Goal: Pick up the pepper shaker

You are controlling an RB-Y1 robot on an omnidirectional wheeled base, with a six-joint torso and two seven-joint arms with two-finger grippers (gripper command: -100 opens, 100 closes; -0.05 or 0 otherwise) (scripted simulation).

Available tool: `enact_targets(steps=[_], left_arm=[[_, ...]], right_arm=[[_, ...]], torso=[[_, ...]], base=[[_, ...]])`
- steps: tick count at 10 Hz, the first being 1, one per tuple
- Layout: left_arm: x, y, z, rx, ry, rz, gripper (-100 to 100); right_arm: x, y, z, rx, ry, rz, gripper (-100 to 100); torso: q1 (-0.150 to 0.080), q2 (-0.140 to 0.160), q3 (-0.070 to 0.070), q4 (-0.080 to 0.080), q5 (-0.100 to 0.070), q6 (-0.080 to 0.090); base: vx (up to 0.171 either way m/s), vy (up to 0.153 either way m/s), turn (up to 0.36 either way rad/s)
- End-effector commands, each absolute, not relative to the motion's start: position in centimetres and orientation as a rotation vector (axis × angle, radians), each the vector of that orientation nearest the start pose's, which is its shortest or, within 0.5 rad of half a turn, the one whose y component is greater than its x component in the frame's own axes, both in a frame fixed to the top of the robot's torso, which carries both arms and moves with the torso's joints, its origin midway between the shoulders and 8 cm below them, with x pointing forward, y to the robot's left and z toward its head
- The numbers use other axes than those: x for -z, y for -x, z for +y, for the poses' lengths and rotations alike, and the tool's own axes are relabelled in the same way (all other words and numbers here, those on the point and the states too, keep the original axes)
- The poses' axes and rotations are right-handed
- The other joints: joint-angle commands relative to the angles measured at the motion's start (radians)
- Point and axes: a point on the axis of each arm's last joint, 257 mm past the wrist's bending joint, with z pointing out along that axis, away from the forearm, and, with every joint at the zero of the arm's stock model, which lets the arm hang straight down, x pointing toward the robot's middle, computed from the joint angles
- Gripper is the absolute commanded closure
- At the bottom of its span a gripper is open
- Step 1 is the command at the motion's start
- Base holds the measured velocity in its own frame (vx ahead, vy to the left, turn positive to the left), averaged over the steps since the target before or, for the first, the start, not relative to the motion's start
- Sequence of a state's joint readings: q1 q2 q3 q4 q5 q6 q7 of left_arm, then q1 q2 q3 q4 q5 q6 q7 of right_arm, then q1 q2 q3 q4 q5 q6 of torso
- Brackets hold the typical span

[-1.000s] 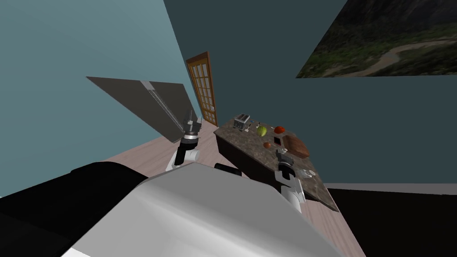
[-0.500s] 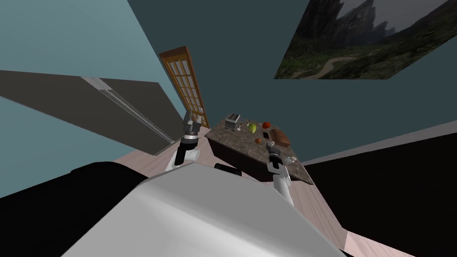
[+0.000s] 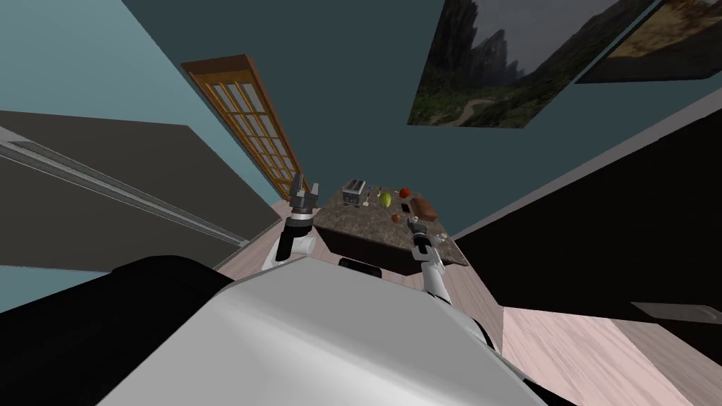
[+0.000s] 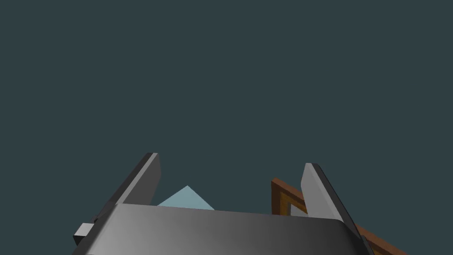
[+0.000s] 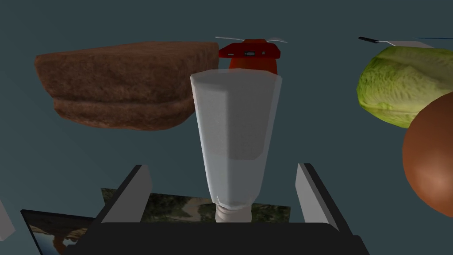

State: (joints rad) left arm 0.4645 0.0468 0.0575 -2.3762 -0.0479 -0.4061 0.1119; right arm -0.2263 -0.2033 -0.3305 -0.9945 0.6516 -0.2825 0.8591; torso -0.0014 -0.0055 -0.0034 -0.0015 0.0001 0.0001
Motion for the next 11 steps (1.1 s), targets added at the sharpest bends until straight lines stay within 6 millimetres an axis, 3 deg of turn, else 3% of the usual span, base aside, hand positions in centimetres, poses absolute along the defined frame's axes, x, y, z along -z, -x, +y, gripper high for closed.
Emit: enact_targets(steps=[1, 2, 3, 5, 6, 10, 11], left_arm=[[-6.1, -34.0, 28.1, 1.336, 0.603, 0.622, 0], [-6.2, -34.0, 28.1, 1.336, 0.603, 0.622, 0], [-6.2, -34.0, 28.1, 1.337, 0.603, 0.622, 0], [-6.2, -34.0, 28.1, 1.337, 0.603, 0.622, 0], [-6.2, -34.0, 28.1, 1.337, 0.603, 0.622, 0], [-6.2, -34.0, 28.1, 1.337, 0.603, 0.622, 0], [-6.2, -34.0, 28.1, 1.337, 0.603, 0.622, 0]], right_arm=[[30.5, -58.4, -35.7, 0.075, -0.009, 1.671, -100], [29.9, -58.9, -35.2, 0.068, 0.000, 1.661, -100], [29.5, -60.1, -32.6, 0.036, 0.054, 1.659, -100], [29.8, -59.8, -32.7, 0.040, 0.049, 1.660, -100], [29.7, -59.8, -32.6, 0.038, 0.050, 1.660, 100], [29.7, -59.9, -32.6, 0.038, 0.050, 1.658, 100], [29.7, -59.9, -32.6, 0.038, 0.050, 1.659, 0]], torso=[[0.000, 0.000, 0.000, 0.000, 0.000, 0.000], [0.001, -0.001, 0.000, 0.000, 0.000, 0.000], [0.000, 0.002, 0.001, 0.000, 0.000, 0.000], [0.002, 0.007, 0.004, 0.002, 0.001, 0.000], [0.000, 0.006, 0.004, 0.001, 0.000, -0.001], [-0.001, 0.005, 0.002, 0.001, 0.000, -0.001], [-0.002, 0.005, 0.002, 0.001, 0.000, -0.001]], base=[[0.079, 0.027, -0.381], [0.049, 0.027, -0.365], [-0.057, 0.068, -0.201], [-0.026, 0.036, -0.088], [0.000, 0.000, 0.000], [0.000, 0.000, 0.003], [0.000, 0.000, 0.000]])
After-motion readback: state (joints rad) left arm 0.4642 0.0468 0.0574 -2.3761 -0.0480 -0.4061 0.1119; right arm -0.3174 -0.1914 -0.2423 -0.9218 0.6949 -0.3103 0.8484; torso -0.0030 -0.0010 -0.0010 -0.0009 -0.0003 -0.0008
